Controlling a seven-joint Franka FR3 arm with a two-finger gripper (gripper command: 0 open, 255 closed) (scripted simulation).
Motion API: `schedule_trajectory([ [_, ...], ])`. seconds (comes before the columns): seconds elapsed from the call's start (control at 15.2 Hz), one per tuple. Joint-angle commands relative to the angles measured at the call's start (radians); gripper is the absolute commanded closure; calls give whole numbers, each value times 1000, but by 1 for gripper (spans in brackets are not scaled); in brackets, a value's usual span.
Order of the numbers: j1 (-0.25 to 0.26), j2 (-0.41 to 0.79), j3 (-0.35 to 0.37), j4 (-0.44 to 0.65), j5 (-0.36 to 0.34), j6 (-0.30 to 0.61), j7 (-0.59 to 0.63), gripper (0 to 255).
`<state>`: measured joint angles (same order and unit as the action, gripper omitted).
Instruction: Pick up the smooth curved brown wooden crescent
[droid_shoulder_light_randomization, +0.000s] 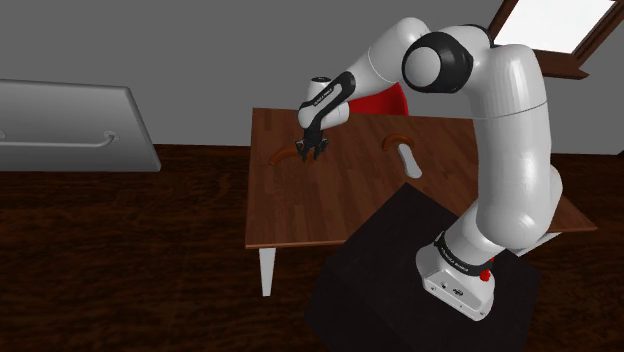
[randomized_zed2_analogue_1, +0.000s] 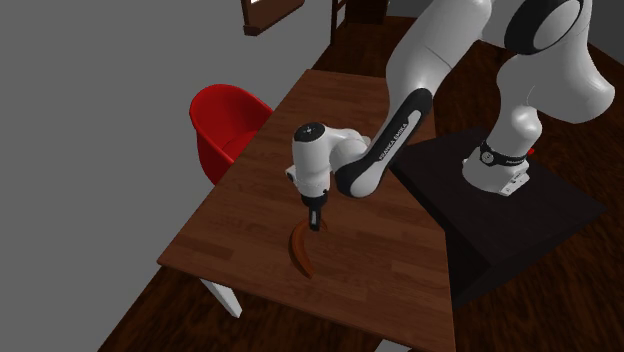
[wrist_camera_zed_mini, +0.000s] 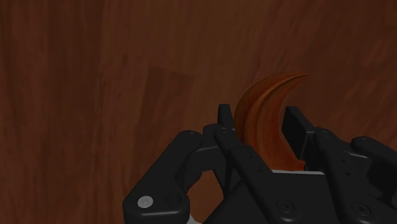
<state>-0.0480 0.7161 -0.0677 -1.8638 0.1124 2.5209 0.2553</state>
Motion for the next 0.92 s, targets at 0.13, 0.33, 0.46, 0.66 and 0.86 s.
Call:
schedule_trajectory([
  [0.13,2,-27,-2,-15,-3,-22,1,255],
  [0.33,5,-62,-6,-25,-6,-47,4,255],
  [0.46,6,-84,-8,-30,-9,-63,6,255],
  [0.66,8,-117,-11,-37,-12,-89,9,255],
  [0.86,11,-148,-14,-41,-16,-117,12,255],
])
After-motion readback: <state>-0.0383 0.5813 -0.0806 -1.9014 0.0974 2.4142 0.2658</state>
